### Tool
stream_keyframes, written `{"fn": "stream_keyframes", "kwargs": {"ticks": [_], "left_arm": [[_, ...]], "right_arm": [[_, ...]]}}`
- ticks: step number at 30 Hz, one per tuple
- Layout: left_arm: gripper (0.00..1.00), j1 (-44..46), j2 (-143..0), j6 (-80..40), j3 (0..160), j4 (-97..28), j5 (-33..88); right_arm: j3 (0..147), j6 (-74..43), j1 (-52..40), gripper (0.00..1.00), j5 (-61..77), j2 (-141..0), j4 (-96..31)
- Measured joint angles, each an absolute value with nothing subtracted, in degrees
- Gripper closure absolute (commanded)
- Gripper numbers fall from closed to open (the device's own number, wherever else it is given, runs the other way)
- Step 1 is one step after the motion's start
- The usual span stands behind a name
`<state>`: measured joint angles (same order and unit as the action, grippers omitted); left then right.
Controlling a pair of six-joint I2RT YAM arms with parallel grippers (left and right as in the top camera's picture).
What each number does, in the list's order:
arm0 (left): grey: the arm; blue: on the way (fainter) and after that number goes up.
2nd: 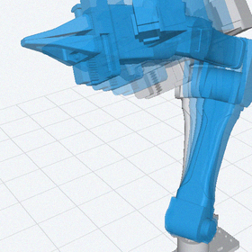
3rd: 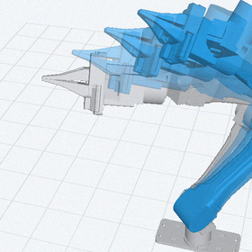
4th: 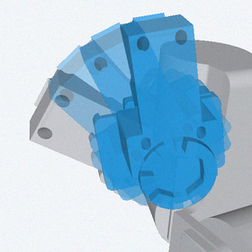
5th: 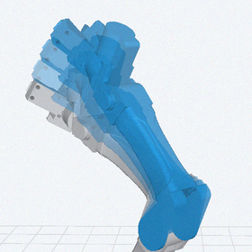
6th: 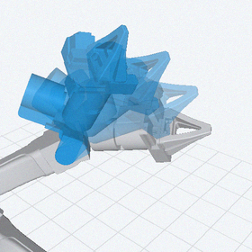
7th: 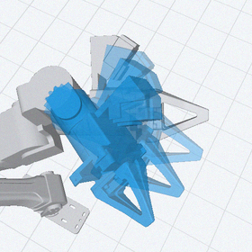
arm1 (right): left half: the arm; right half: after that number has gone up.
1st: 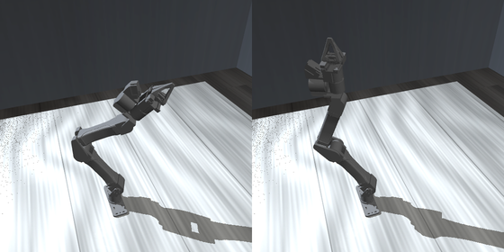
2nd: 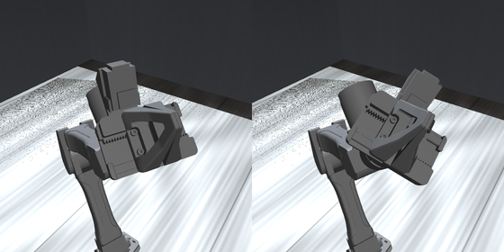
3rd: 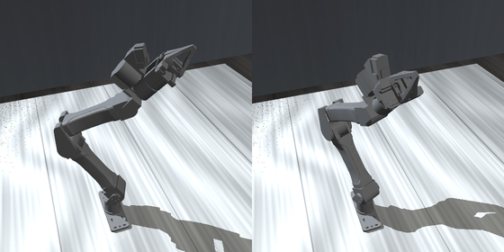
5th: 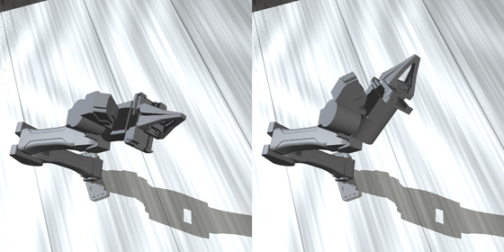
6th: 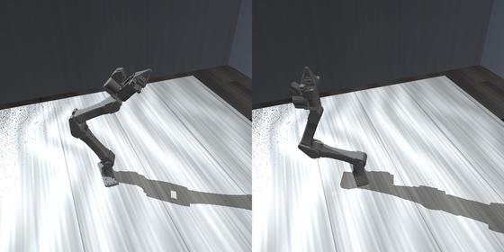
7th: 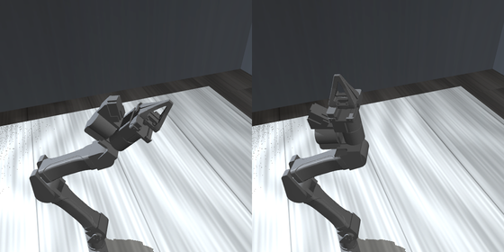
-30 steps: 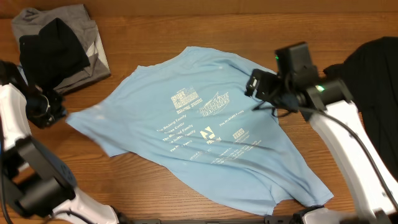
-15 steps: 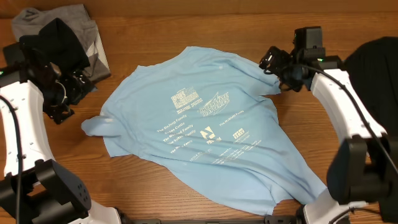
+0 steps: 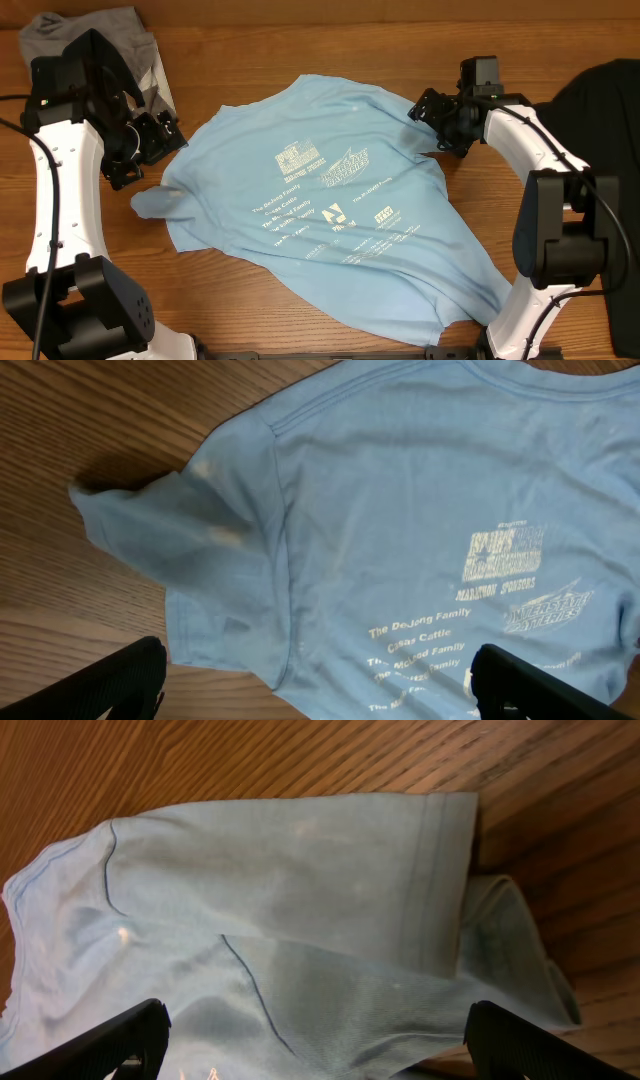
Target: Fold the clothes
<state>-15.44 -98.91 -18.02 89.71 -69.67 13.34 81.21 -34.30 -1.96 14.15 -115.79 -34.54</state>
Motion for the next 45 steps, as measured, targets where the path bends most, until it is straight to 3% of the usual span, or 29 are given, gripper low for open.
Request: {"fn": "stream_keyframes", "kwargs": {"ticks": [12,16,22,27,31,33,34,39,45], "left_arm": [[0.00,-15.35,-98.91,-18.02,89.56,-69.19,12.58],[0.00,-15.35,-98.91,-18.02,89.56,-68.99,12.56],[0.00,-15.35,-98.91,-18.02,89.56,-68.95,12.53],[0.00,-15.35,-98.91,-18.02,89.56,-68.55,12.14],[0.00,-15.35,-98.91,-18.02,89.56,-68.53,11.94],[0.00,-15.35,-98.91,-18.02,89.56,-68.53,11.79],[0.00,-15.35,-98.91,-18.02,89.56,-68.51,11.77],[0.00,-15.35,-98.91,-18.02,89.56,-68.34,11.75],[0.00,-15.35,-98.91,-18.02,89.56,-67.61,11.73]], "right_arm": [[81.21,-34.57,-1.87,0.11,12.97,-118.39,-30.50],[81.21,-34.74,-1.87,0.33,12.67,-118.67,-29.15],[81.21,-35.27,-1.87,0.48,11.55,-118.67,-28.05],[81.21,-35.99,-1.87,0.42,10.72,-118.69,-28.12],[81.21,-36.07,-1.87,0.69,10.41,-118.69,-28.34],[81.21,-35.94,-1.87,0.93,10.15,-118.72,-28.49],[81.21,-35.92,-1.87,0.96,10.00,-118.74,-28.77],[81.21,-36.18,-1.87,0.96,8.71,-118.91,-28.88],[81.71,-36.32,-1.87,0.96,10.63,-119.52,-20.60]]}}
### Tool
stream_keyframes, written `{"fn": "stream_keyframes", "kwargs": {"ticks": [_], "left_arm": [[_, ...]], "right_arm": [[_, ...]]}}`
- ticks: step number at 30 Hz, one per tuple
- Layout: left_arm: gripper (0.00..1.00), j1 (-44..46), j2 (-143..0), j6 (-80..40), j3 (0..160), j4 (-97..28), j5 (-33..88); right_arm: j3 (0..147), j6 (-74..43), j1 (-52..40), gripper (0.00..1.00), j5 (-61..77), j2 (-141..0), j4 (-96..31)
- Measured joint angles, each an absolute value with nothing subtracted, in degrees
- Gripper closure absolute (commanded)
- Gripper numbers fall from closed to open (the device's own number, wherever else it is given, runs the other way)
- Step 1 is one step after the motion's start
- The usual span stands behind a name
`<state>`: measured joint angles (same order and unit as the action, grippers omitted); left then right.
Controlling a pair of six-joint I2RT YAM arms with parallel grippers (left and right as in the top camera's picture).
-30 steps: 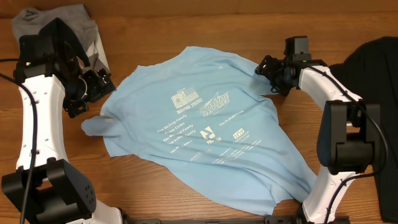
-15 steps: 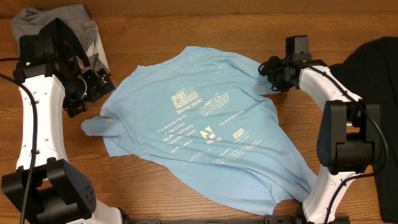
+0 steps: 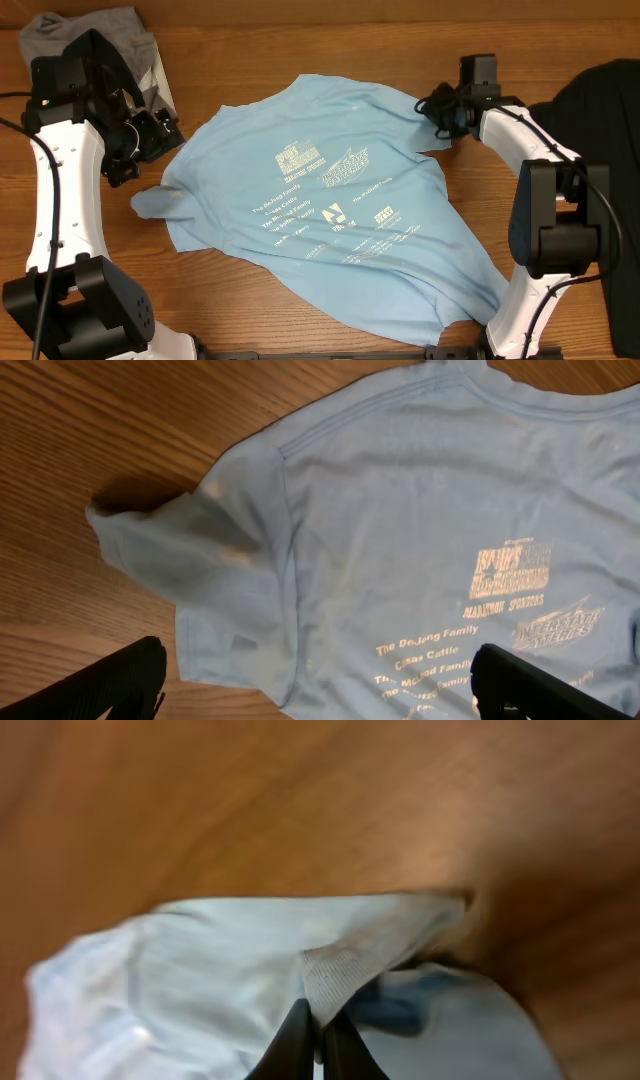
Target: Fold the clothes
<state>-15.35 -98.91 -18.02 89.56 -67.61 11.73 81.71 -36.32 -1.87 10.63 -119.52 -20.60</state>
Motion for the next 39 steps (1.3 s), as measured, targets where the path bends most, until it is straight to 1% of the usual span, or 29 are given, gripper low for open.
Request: {"fn": "stream_keyframes", "kwargs": {"ticks": [7,11,12,14,15,16,17,18,20,22,24,25,26,28,29,33,36,38,39], "left_arm": [[0.00,-15.35,-98.91,-18.02,89.43,-66.92,11.75],[0.00,-15.35,-98.91,-18.02,87.79,-65.76,11.75],[0.00,-15.35,-98.91,-18.02,87.15,-65.49,11.75],[0.00,-15.16,-98.91,-17.98,84.84,-64.60,11.75],[0.00,-14.94,-98.91,-17.85,83.77,-64.01,11.75],[0.00,-14.57,-98.91,-17.82,82.63,-63.31,11.75],[0.00,-14.13,-98.91,-17.78,81.84,-62.65,11.75],[0.00,-13.58,-98.91,-17.58,81.21,-62.22,11.77],[0.00,-12.10,-98.91,-17.06,80.34,-61.52,11.77],[0.00,-9.67,-98.91,-15.90,80.07,-60.38,11.75],[0.05,-6.70,-98.91,-14.52,80.07,-58.63,11.79],[0.09,-5.21,-98.91,-14.09,80.07,-58.48,11.75],[0.13,-4.29,-98.91,-13.87,80.07,-58.17,11.73],[0.29,-2.33,-98.91,-13.08,80.07,-57.47,11.49],[0.34,-1.52,-98.91,-13.13,80.07,-57.41,11.27],[0.33,-0.91,-98.91,-13.58,80.07,-57.41,8.64],[0.25,-1.80,-98.91,-13.87,80.07,-58.33,7.25],[0.21,-2.42,-98.91,-14.35,80.07,-59.35,6.79],[0.17,-2.76,-98.91,-14.48,80.07,-59.81,6.59]], "right_arm": [[91.74,-38.28,-1.87,0.96,13.10,-120.42,-13.98],[100.09,-39.07,-1.89,0.96,10.02,-120.42,-12.25],[101.32,-39.20,-1.87,0.95,9.19,-120.42,-12.23],[104.27,-39.29,-1.80,0.86,7.20,-120.49,-12.19],[105.14,-39.07,-1.69,0.73,6.85,-120.49,-12.19],[106.45,-39.24,-1.50,0.55,6.13,-120.49,-12.45],[107.83,-39.31,-1.13,0.18,5.56,-120.49,-13.41],[108.64,-39.33,-0.80,0.00,5.30,-120.49,-14.02],[110.98,-39.22,0.32,0.00,4.86,-120.49,-18.04],[114.45,-38.50,2.72,0.00,4.08,-120.51,-26.09],[118.19,-37.32,4.86,0.00,3.95,-120.55,-34.98],[120.01,-36.67,5.63,0.00,3.75,-120.55,-38.04],[124.27,-35.70,6.72,0.00,3.40,-120.81,-45.76],[129.21,-34.81,7.51,0.00,2.74,-120.90,-53.76],[132.79,-34.39,7.68,0.00,2.44,-120.88,-58.28],[141.71,-33.67,6.98,0.00,2.09,-119.42,-70.76],[143.98,-33.61,5.93,0.00,2.09,-115.44,-77.71],[144.14,-33.74,5.58,0.00,2.09,-112.40,-81.54],[144.42,-33.93,5.56,0.00,2.09,-110.10,-84.18]]}}
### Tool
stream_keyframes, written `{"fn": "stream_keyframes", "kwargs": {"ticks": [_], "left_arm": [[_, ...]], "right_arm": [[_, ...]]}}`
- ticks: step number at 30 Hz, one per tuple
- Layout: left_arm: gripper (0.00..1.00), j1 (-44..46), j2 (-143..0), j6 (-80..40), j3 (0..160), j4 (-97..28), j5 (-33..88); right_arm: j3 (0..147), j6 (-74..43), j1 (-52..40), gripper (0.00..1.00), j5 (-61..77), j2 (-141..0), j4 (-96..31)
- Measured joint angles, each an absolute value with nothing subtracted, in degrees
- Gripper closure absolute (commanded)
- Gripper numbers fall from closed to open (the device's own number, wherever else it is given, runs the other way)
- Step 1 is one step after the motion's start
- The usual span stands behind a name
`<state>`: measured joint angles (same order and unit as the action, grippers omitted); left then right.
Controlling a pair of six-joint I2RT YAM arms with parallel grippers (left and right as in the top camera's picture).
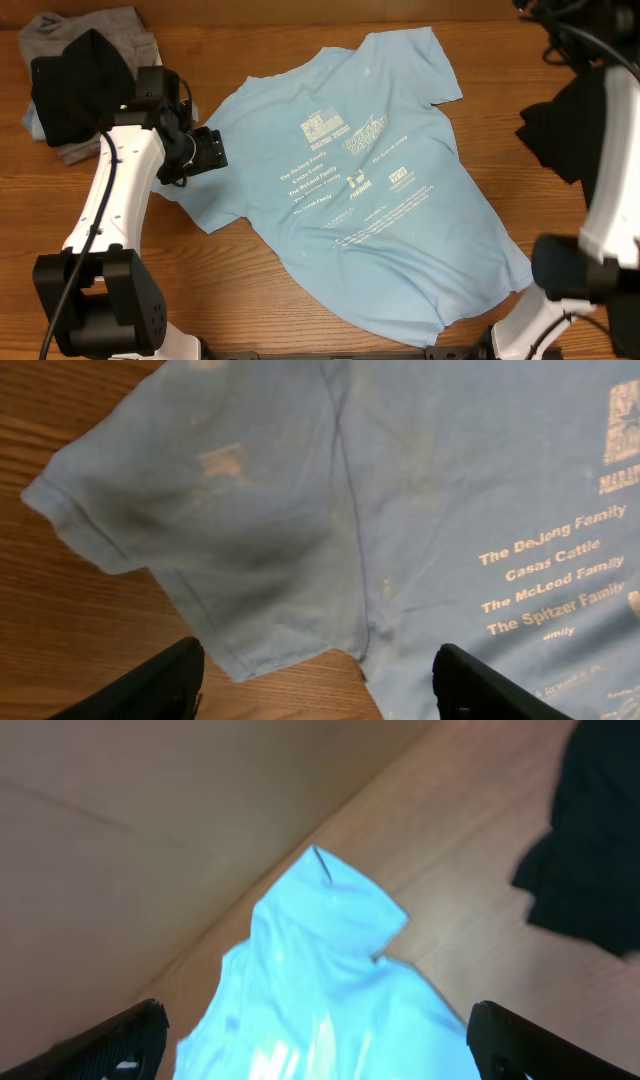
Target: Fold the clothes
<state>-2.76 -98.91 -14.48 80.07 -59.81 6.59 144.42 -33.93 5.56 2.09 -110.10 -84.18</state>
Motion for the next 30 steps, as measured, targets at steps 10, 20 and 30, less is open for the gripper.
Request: {"fn": "stream_keyframes", "kwargs": {"ticks": [10,20,30], "left_arm": [[0.14,-3.92,-98.91,-15.05,80.07,-61.19,4.69],[0.13,-6.17,-98.91,-15.07,80.05,-61.28,2.66],[0.19,-8.36,-100.07,-14.41,80.05,-59.51,1.34]], "right_arm": [[141.95,-34.92,5.48,0.00,4.95,-91.94,-97.06],[108.95,-35.73,-2.76,0.00,8.60,-65.80,-97.38],[70.17,-40.05,-12.16,0.00,11.14,-58.00,-97.21]]}}
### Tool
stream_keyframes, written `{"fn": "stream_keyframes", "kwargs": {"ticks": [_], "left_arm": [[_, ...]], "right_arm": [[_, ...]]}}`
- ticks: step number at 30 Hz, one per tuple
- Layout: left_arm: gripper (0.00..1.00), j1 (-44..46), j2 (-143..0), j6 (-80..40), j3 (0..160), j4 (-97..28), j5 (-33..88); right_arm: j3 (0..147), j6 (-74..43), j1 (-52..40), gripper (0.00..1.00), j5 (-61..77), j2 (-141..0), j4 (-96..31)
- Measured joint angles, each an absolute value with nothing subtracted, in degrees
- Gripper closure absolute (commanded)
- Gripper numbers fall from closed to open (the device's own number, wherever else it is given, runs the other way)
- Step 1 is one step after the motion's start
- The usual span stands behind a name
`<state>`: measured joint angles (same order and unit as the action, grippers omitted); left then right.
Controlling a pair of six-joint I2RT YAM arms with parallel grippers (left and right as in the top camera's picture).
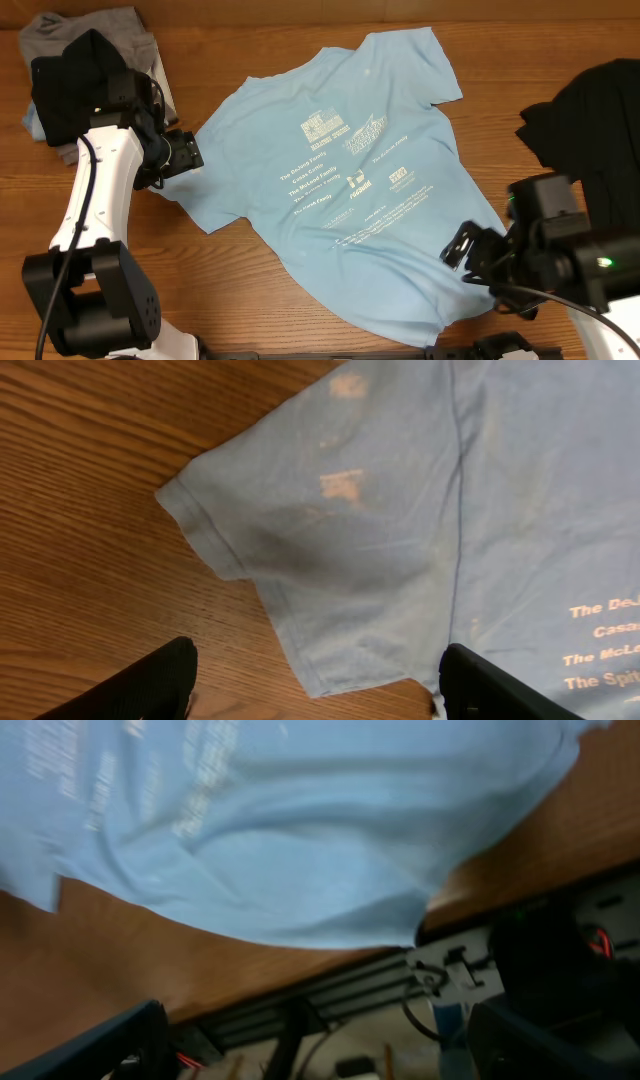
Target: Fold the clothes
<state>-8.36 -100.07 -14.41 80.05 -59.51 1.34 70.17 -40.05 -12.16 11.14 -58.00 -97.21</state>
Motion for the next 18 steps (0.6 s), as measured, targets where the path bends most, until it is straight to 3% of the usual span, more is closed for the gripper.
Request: {"fn": "stream_keyframes", "kwargs": {"ticks": [13,18], "left_arm": [[0.14,-8.40,-112.86,-11.79,80.05,-56.45,0.45],[0.12,-9.02,-113.38,-12.97,80.05,-55.64,-0.93]], "right_arm": [[53.67,-48.80,-26.48,0.00,13.54,-56.55,-95.44],[45.74,-52.21,-32.93,0.00,17.34,-56.47,-85.23]]}}
